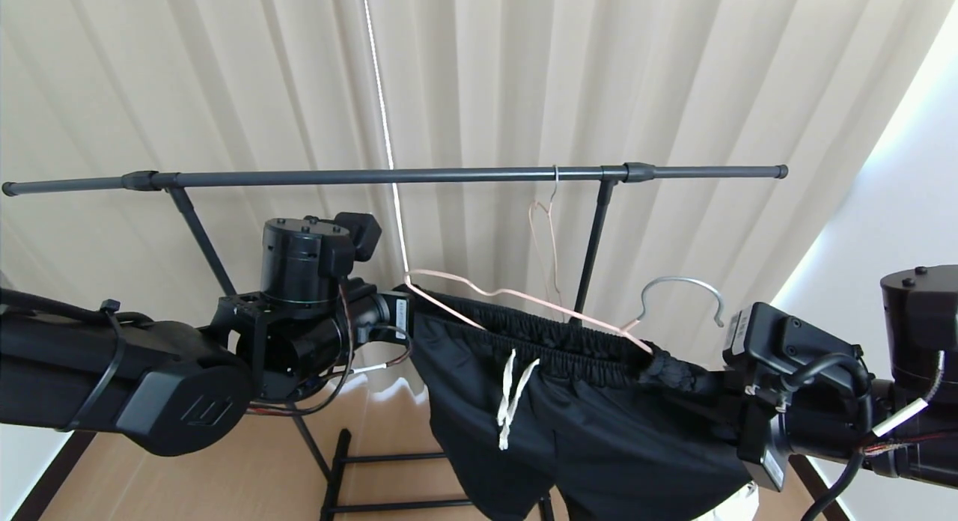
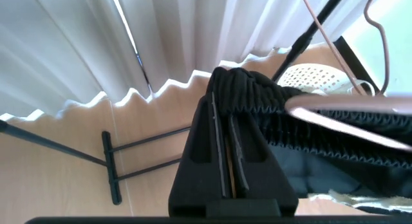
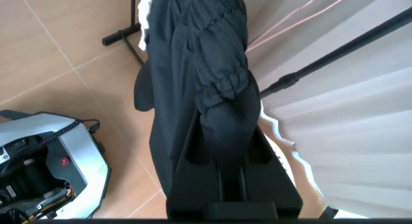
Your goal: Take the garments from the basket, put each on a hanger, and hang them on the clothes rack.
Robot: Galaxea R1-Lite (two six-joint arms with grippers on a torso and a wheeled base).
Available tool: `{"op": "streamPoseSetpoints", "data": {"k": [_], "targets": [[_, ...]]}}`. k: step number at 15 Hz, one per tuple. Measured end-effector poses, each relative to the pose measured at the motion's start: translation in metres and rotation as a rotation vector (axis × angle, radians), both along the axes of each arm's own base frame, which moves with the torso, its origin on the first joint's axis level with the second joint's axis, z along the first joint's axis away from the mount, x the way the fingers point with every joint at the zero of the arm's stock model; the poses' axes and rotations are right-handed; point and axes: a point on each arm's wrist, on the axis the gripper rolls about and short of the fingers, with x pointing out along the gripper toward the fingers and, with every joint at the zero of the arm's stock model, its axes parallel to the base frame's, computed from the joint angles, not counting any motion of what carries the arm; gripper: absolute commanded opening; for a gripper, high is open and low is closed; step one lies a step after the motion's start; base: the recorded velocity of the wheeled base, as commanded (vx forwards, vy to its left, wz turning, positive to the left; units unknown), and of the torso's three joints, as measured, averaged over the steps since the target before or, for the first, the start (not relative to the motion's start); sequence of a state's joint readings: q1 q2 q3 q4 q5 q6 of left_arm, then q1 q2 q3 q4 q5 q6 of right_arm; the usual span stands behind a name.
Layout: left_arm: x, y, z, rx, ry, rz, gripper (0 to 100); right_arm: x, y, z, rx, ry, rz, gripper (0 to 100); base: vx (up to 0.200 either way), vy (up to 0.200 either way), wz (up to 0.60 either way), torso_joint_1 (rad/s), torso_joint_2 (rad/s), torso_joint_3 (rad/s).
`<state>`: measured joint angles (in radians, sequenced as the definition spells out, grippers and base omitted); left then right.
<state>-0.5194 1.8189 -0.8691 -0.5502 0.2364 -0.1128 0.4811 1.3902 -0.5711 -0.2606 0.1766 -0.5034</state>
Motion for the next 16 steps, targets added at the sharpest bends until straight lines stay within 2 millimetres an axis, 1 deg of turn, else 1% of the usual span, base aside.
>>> {"op": "streamPoseSetpoints", "data": {"k": [5,8,10,12,16], "targets": [[0.006,0.007,0.003,0.019,-0.017,0.018,0,0.002,0.000,-0.012,-0.072,0.017,-0.003,0,0.000,0.000,0.00,0.000,0.00,0.000],[0.008,0.006,0.007,0.061,-0.034,0.000,0,0.004,0.000,-0.018,-0.107,0.028,-0.023,0,0.000,0.000,0.00,0.000,0.00,0.000],[0.008,0.005,0.008,0.102,0.006,-0.013,0,0.009,0.002,-0.024,-0.146,0.039,-0.061,0,0.000,0.000,0.00,0.000,0.00,0.000],[0.008,0.002,0.013,0.134,0.056,-0.024,0,0.014,0.005,-0.030,-0.169,0.057,-0.075,0,0.000,0.000,0.00,0.000,0.00,0.000],[0.003,-0.013,0.036,0.178,0.124,-0.071,0,0.025,0.010,-0.042,-0.197,0.099,-0.077,0,0.000,0.000,0.00,0.000,0.00,0.000]]}}
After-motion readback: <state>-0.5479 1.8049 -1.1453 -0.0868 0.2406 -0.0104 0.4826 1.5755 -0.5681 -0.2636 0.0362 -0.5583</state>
